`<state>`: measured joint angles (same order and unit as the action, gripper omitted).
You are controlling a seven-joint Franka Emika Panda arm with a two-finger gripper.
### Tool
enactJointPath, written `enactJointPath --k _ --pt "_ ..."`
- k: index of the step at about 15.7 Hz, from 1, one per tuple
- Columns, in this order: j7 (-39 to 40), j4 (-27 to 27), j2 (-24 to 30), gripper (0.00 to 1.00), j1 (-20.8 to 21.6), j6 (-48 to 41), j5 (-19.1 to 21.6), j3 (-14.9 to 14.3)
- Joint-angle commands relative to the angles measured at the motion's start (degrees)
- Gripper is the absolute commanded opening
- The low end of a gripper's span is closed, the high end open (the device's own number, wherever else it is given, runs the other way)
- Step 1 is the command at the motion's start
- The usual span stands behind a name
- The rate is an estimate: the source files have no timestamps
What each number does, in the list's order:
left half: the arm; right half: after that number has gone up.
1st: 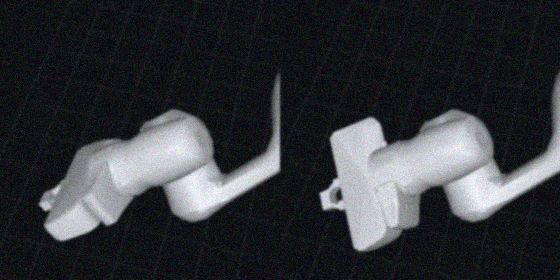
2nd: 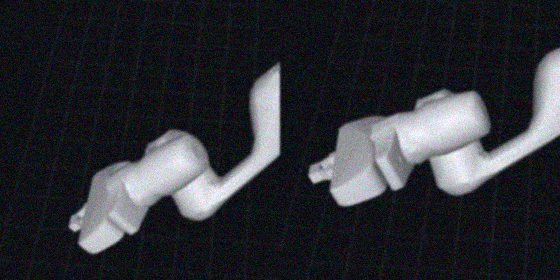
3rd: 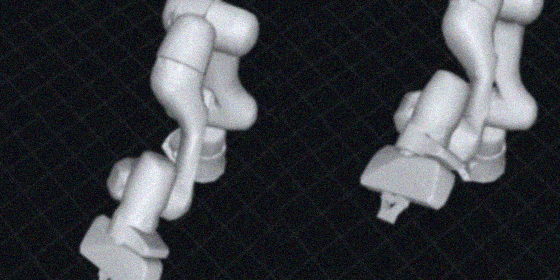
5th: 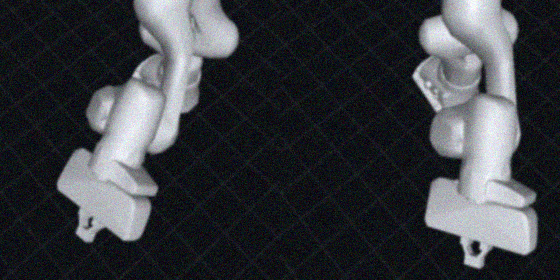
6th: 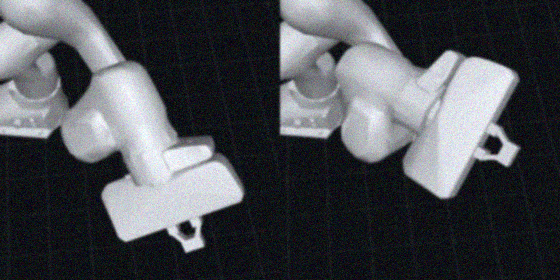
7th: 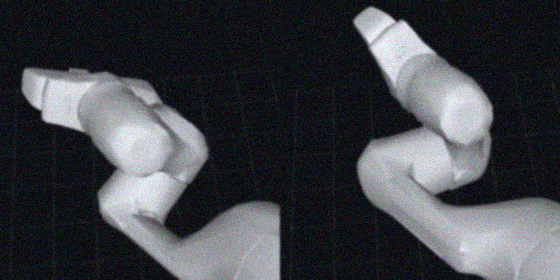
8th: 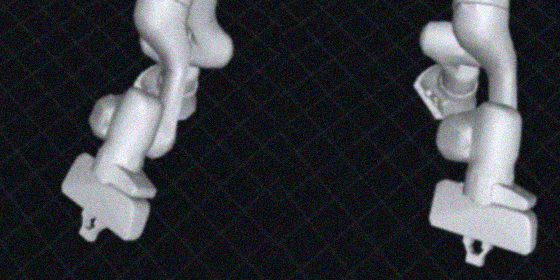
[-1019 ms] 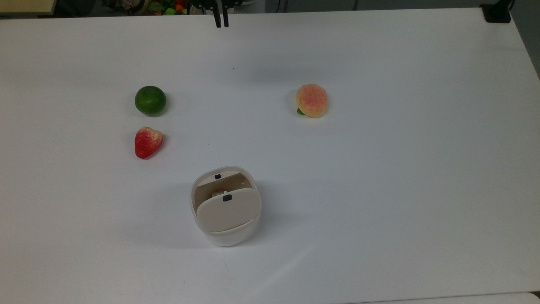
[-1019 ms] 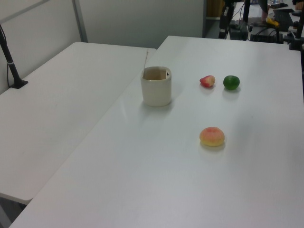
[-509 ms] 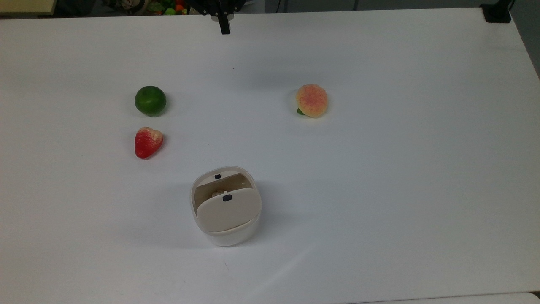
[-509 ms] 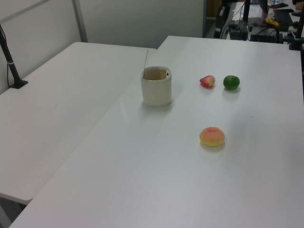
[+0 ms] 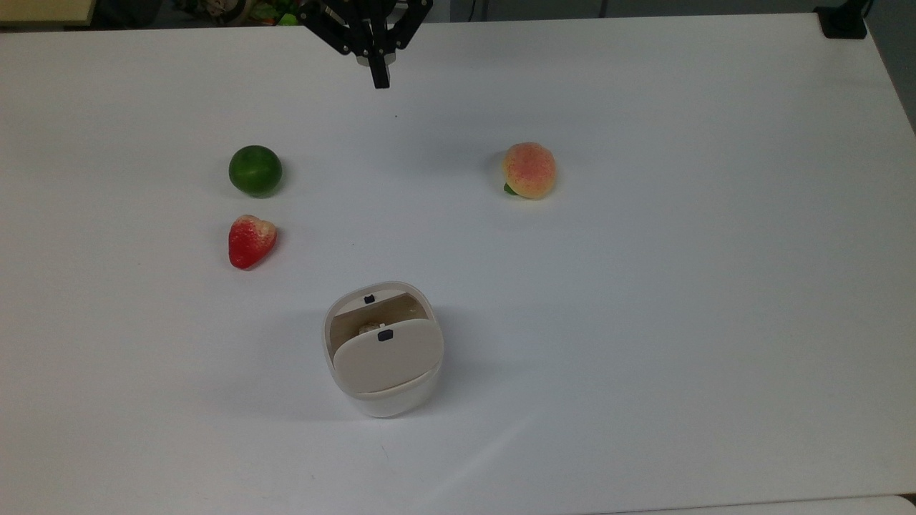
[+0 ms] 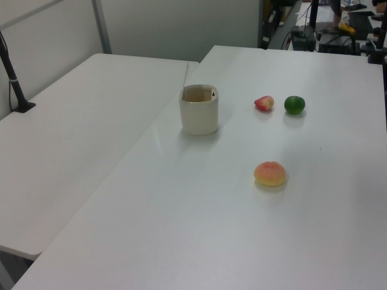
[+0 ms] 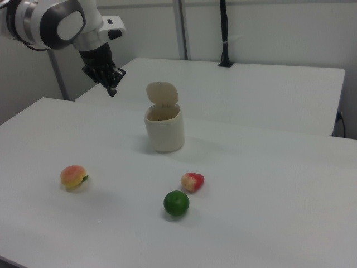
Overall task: Close garbage bin
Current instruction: 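Move the gripper toward the bin and lower it over the raised lid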
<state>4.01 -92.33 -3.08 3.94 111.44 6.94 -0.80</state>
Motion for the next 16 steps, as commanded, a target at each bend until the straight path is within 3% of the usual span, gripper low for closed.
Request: enactJointPath --k 1,6,9,13,16 --pt "0.21 -0.66 -1.05 0.02 0.63 7.71 1.23 -0.60" --pt "0.12 -0.05 -4.12 0.02 0.46 18.78 1.23 -0.69" --pt "0.12 2.32 -7.19 0.02 0.28 20.57 1.06 -0.69" --pt "-0.76 8.64 -12.99 0.02 -0.42 21.53 1.14 -0.78" --pt "-3.82 12.60 -17.82 0.02 -0.16 28.01 1.06 -0.78"
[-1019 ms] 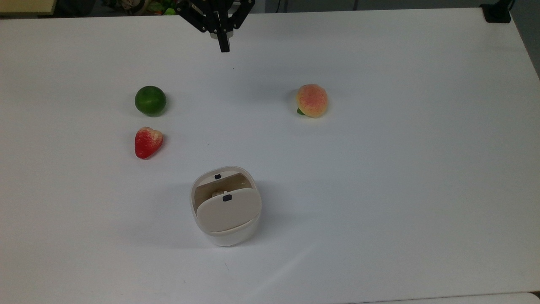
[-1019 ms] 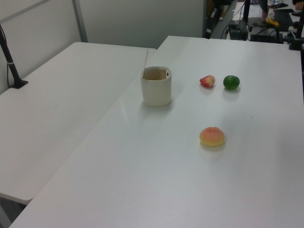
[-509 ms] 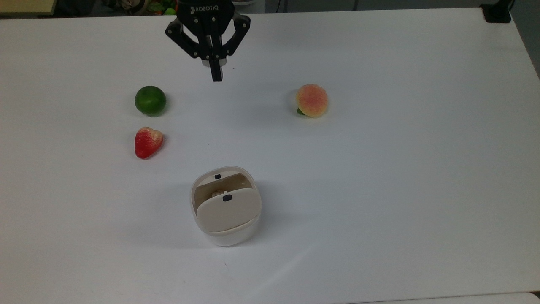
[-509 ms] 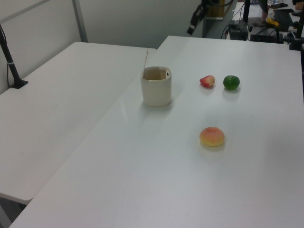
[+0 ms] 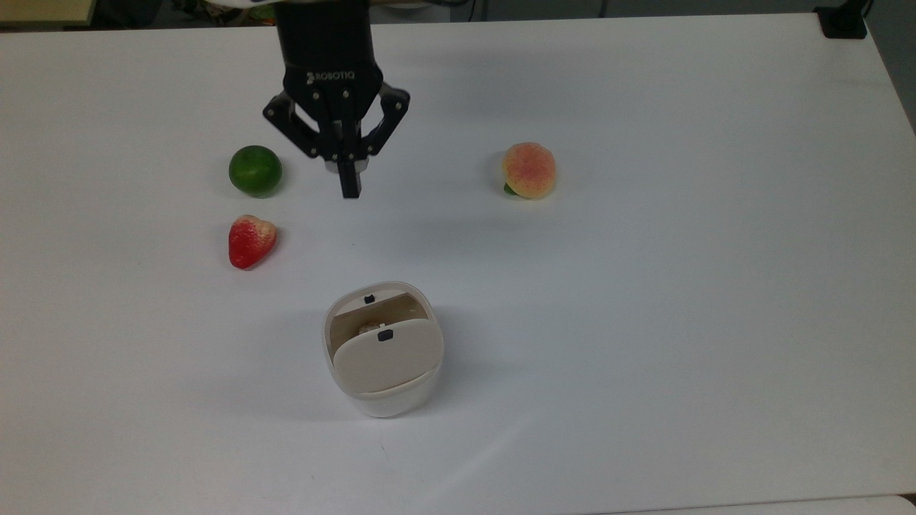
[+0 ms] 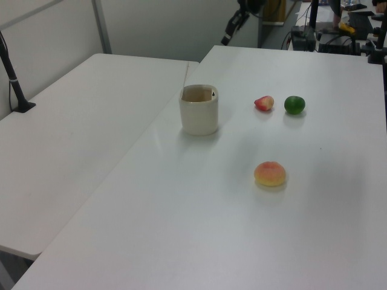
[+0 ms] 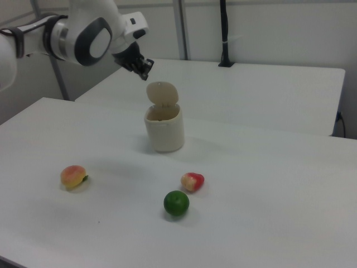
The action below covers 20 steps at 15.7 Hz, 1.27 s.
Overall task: Close garbage bin
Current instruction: 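Move the gripper toward the bin and lower it over the raised lid, then push the raised lid down with the gripper fingertips onto the bin rim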
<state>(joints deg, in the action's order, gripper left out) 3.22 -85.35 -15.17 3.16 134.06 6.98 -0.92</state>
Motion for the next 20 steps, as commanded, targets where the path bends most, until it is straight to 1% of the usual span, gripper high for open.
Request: enactJointPath --k 1,4,7,12,16,20 --pt "-3.91 6.24 -7.23 0.02 0.80 8.29 1.02 -0.57" --pt "-4.79 6.51 -9.35 0.02 0.89 14.46 0.75 -0.05" --pt "-6.64 6.51 -11.37 0.02 1.94 20.43 0.32 -0.13" --pt "-6.82 7.12 -14.62 0.02 2.56 26.68 -0.30 -0.13" --pt "-6.73 8.97 -17.87 0.02 3.26 27.92 -0.57 -0.13" --pt "-6.56 8.88 -18.32 0.02 3.26 27.83 -0.83 -0.13"
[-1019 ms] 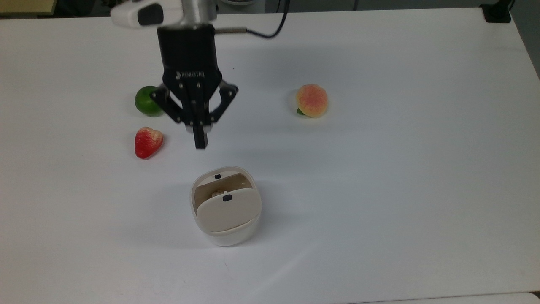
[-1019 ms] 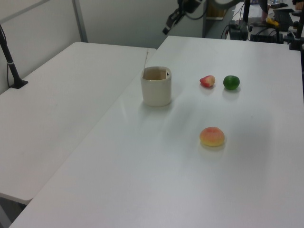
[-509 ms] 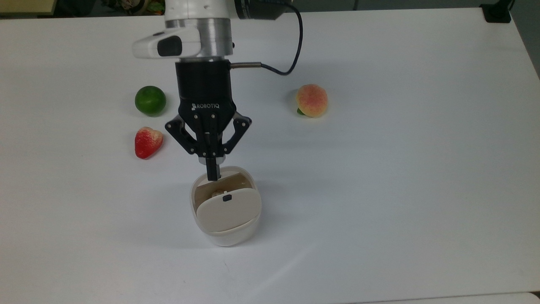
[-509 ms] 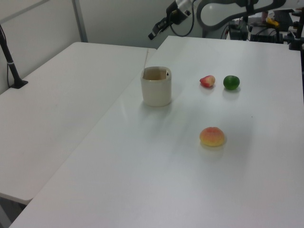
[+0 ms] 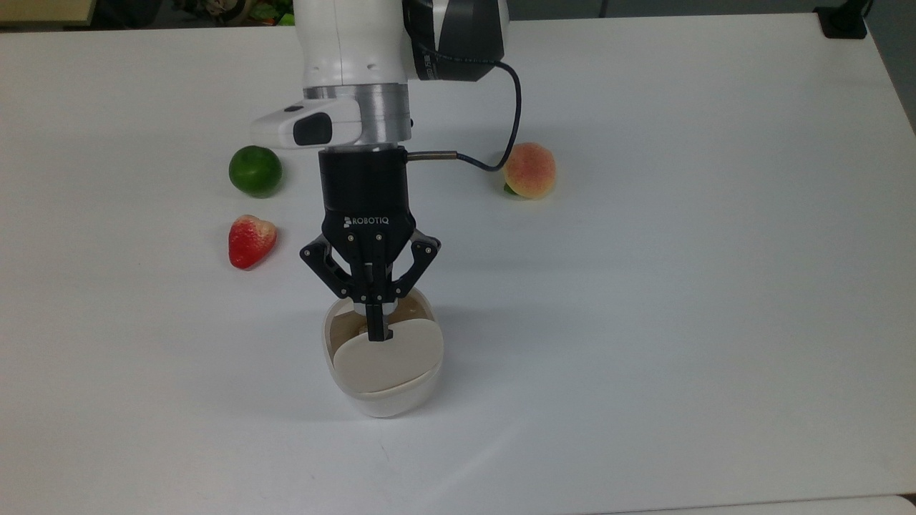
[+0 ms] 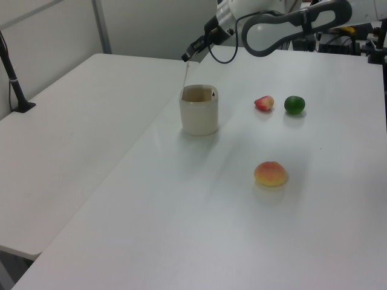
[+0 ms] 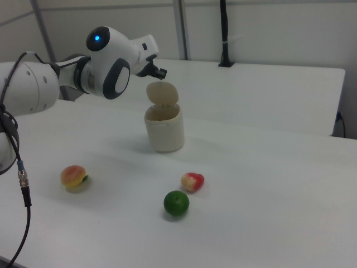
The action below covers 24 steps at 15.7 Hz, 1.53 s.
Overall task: Close garbage bin
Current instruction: 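Push the raised lid down with the gripper fingertips onto the bin rim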
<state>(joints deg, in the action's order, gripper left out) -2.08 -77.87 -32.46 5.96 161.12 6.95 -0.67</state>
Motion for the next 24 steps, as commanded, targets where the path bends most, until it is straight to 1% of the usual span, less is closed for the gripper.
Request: enactJointPath --k 1,3,10,14,22,24 --pt "-1.26 1.15 -1.02 0.02 0.45 0.78 -0.97 -0.39" --pt "-1.26 0.09 -1.02 0.02 0.54 0.69 -1.06 -0.39" --pt "-1.26 -1.14 -0.24 0.02 0.37 -0.19 -1.59 -0.39" --pt "-1.00 -4.91 2.22 0.02 0.10 -3.78 -1.76 -0.56" --pt "-0.21 -5.97 5.12 0.02 -0.95 -14.68 -2.11 -0.56" --pt "0.93 -6.68 5.30 0.02 -0.95 -15.75 -2.20 -0.56"
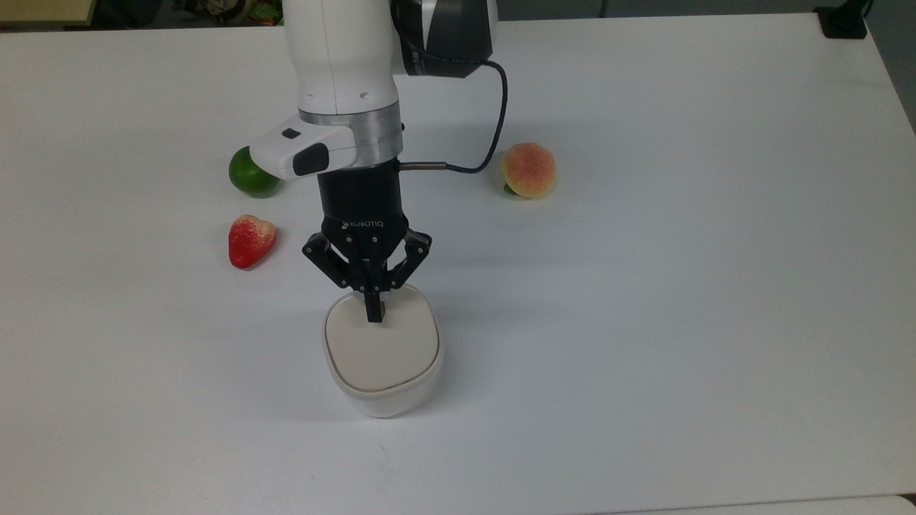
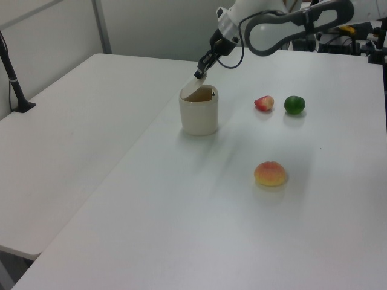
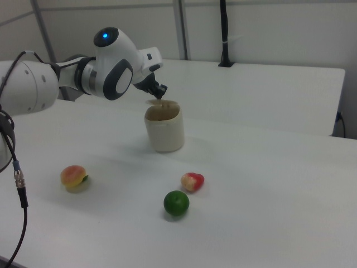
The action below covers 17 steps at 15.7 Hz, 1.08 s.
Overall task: Close garbage bin
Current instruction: 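Push the raised lid down with the gripper fingertips onto the bin rim, then press the gripper on the closed lid to seat it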
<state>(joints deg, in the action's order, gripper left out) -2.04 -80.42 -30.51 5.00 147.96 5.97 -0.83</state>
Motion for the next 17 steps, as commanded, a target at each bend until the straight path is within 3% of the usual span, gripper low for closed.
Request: enactJointPath --k 1,17 --pt "1.07 -4.40 3.35 0.02 -0.08 -2.58 -1.23 -0.40" --pt "1.07 -8.97 1.95 0.02 -0.26 -2.41 -4.12 -0.40"
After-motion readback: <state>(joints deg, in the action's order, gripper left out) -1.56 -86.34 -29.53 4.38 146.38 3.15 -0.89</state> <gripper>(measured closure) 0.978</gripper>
